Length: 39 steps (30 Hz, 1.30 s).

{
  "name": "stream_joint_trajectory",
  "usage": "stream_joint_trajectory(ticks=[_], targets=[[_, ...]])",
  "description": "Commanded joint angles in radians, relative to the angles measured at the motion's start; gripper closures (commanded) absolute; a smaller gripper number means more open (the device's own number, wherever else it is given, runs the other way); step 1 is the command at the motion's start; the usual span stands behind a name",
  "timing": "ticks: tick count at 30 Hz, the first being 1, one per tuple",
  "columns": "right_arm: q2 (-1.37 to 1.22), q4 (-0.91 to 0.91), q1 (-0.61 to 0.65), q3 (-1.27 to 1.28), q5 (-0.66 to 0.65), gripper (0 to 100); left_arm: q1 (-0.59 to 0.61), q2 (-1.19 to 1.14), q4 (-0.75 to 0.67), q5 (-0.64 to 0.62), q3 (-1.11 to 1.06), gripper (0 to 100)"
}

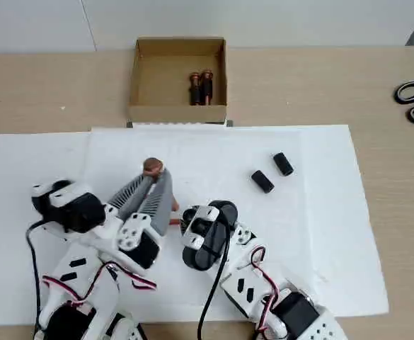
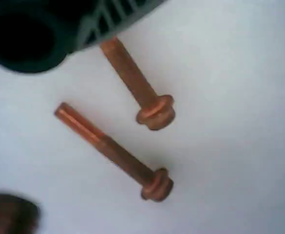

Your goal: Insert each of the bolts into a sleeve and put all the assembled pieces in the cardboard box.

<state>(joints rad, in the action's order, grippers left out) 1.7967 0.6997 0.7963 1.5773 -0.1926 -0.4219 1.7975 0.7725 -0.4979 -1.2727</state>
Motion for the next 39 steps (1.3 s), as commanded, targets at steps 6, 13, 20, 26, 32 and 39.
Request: stream_joint_trajectory(ticks=[6,13,20,26,32,39], targets=[[0.008,-0.03,0.005,-0.017,-0.012,99.6,-0.051,0.006,-0.032,-0.005,-0.053,99],[0.008,-0.028,0.005,-0.063,-0.012,99.6,-0.055,0.006,-0.034,-0.012,-0.07,99],[0.008,-0.028,0.005,-0.074,-0.012,99.6,-0.055,0.006,-0.032,-0.077,-0.101,99],[0.008,-0.03,0.005,-0.074,-0.012,99.6,-0.055,0.006,-0.031,-0.083,-0.11,99],[0.007,-0.028,0.005,-0.101,-0.014,99.6,-0.055,0.006,-0.028,-0.083,-0.11,99],[0.007,-0.021,0.005,-0.12,-0.014,99.6,-0.057,0.008,-0.031,-0.104,-0.154,99]])
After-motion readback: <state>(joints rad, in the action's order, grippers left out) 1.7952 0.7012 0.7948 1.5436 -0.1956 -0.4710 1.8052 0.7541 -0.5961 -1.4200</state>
